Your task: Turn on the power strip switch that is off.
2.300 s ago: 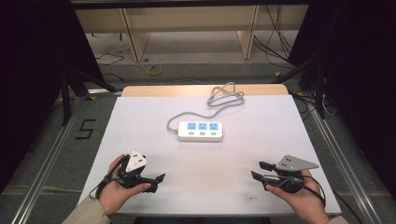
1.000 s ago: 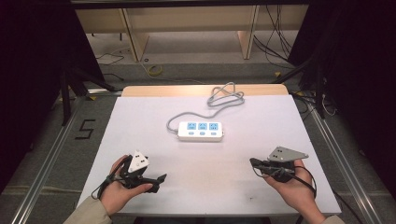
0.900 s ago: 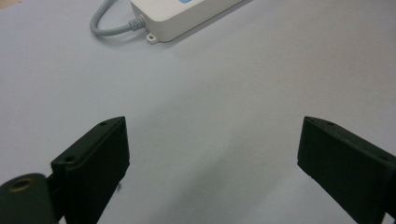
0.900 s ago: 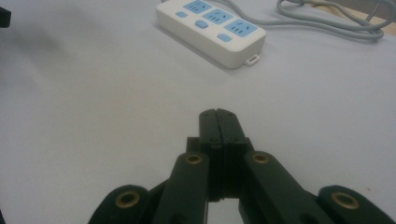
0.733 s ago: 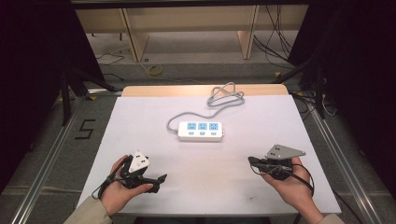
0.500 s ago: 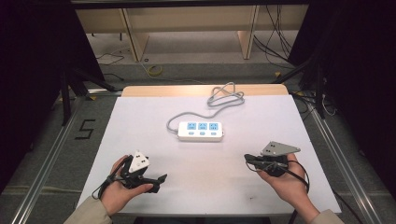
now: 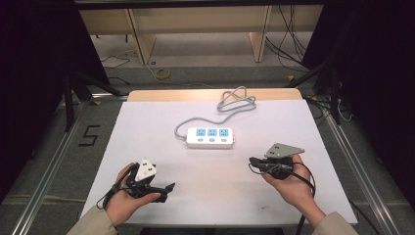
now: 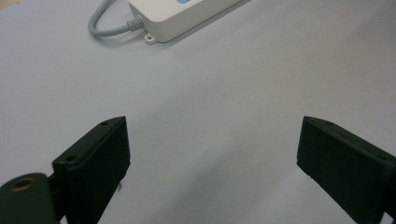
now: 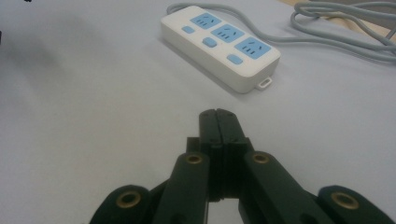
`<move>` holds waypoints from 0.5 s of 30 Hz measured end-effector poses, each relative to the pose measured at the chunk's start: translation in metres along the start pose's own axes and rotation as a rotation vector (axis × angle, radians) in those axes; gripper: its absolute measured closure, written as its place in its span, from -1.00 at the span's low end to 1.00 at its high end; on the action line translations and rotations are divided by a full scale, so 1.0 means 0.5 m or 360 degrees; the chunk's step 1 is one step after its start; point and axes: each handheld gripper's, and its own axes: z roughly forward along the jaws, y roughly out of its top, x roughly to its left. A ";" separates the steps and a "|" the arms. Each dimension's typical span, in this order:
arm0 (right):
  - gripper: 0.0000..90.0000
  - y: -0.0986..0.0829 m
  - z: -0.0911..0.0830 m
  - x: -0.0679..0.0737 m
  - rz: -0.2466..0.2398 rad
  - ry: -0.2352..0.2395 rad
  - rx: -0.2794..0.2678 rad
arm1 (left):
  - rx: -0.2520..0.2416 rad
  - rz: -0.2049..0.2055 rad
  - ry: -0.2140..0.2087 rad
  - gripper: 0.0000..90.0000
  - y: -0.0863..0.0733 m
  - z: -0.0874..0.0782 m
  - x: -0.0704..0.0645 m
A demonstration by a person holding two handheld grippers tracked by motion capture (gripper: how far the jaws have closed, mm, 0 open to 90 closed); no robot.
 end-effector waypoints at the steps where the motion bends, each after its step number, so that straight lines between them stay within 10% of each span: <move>1: 1.00 0.002 0.002 0.000 -0.0003 -0.0003 0.0002 | -0.0001 -0.0001 0.0000 -0.80 0.000 0.000 0.000; 15: 1.00 0.026 0.032 0.000 -0.0016 -0.0007 0.0023 | -0.0007 -0.0002 -0.0005 -0.79 0.000 0.000 -0.002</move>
